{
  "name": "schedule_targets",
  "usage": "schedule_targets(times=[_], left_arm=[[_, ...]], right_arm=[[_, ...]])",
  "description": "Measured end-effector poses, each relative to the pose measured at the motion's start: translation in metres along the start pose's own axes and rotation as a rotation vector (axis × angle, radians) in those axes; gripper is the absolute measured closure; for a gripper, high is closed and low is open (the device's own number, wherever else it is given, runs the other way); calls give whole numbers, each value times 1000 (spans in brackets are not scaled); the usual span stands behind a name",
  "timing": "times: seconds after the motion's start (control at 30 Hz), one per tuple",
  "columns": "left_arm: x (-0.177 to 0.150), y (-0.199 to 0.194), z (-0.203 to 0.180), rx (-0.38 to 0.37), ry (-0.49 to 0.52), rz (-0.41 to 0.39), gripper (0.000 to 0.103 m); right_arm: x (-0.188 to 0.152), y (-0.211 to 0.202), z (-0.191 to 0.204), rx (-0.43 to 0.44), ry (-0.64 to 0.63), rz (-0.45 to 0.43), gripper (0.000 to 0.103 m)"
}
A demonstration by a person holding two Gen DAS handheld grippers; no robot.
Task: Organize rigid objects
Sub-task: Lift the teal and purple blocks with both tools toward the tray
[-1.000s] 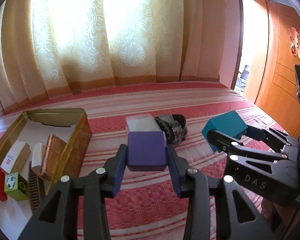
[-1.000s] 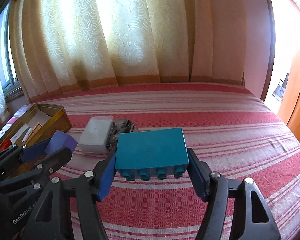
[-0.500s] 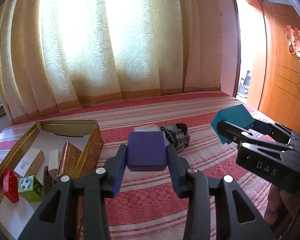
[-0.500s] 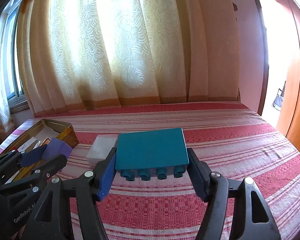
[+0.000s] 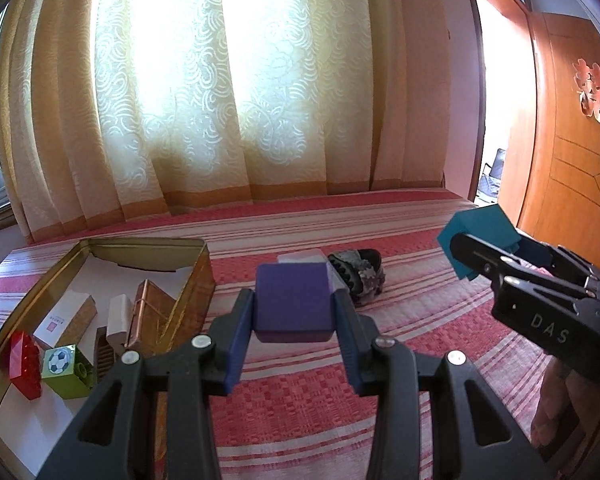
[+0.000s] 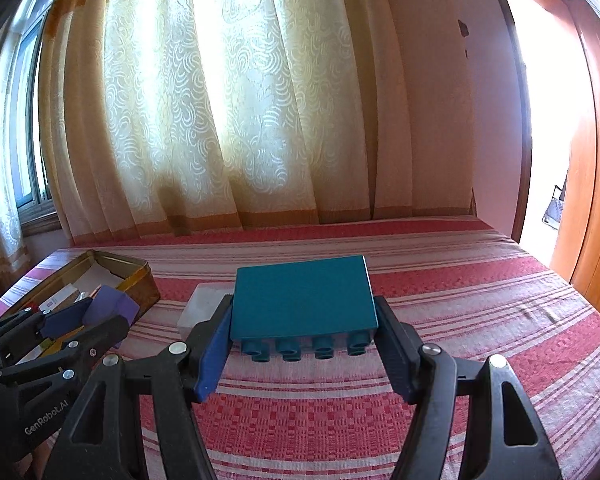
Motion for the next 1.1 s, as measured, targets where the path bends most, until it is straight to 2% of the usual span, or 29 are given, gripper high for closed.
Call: schedule_targets(times=[0.57, 1.1], left_arm=[[-7, -13, 12, 18, -36, -21, 64], [-14, -25, 22, 36, -49, -47, 64]], right_arm=[[1, -15, 8, 19, -23, -77, 35], [-9, -20, 33, 79, -54, -64, 35]])
Point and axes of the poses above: each gripper's, at about its wrist camera, not at the fingertips, and y roughly the way its jaws point, z to its left, x to its top, the point moved 4 cm from there along y, roughly the way its jaws point, and after that the axes turned 12 degrees about y, right-handed, at the moved point
